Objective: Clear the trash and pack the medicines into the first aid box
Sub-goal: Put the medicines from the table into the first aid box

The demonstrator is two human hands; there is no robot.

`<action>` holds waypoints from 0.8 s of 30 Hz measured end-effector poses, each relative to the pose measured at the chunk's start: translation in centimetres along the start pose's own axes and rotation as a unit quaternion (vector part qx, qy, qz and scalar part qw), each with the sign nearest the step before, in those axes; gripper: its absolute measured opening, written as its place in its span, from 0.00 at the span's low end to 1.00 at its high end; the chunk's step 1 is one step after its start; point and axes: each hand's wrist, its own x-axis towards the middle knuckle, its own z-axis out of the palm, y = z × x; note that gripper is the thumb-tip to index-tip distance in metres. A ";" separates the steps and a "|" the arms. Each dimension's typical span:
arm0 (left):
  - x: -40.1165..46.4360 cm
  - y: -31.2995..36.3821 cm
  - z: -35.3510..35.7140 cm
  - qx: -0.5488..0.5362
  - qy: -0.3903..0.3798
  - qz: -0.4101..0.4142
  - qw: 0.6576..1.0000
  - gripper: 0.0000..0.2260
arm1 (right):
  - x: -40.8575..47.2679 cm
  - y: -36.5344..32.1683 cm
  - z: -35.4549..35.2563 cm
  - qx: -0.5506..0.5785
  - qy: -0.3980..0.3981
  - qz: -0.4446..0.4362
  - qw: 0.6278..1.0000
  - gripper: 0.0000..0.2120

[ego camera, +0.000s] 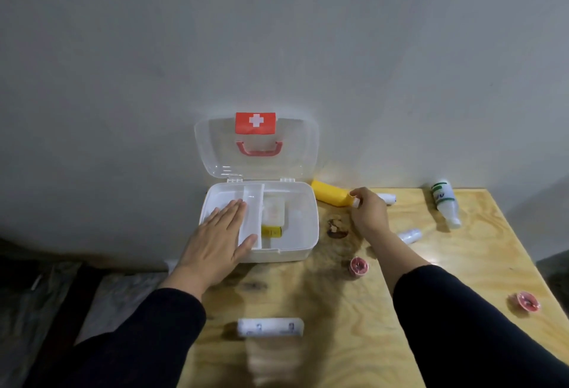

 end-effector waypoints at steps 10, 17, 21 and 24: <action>0.0 -0.1 0.0 0.003 -0.007 0.003 1.000 0.51 | -0.9 -3.9 -3.4 0.156 0.073 -0.086 0.981 0.11; -0.7 0.4 -0.8 -0.004 -0.031 0.002 0.999 0.42 | -3.8 -9.5 -7.4 0.082 0.130 -0.196 0.968 0.14; -1.2 1.1 -1.9 -0.002 -0.052 -0.018 0.998 0.32 | -5.9 -12.4 -8.0 0.093 0.146 -0.220 0.960 0.14; -1.4 1.3 -2.1 -0.008 -0.055 -0.028 0.998 0.32 | -7.3 -12.9 -6.5 0.085 0.112 -0.235 0.962 0.14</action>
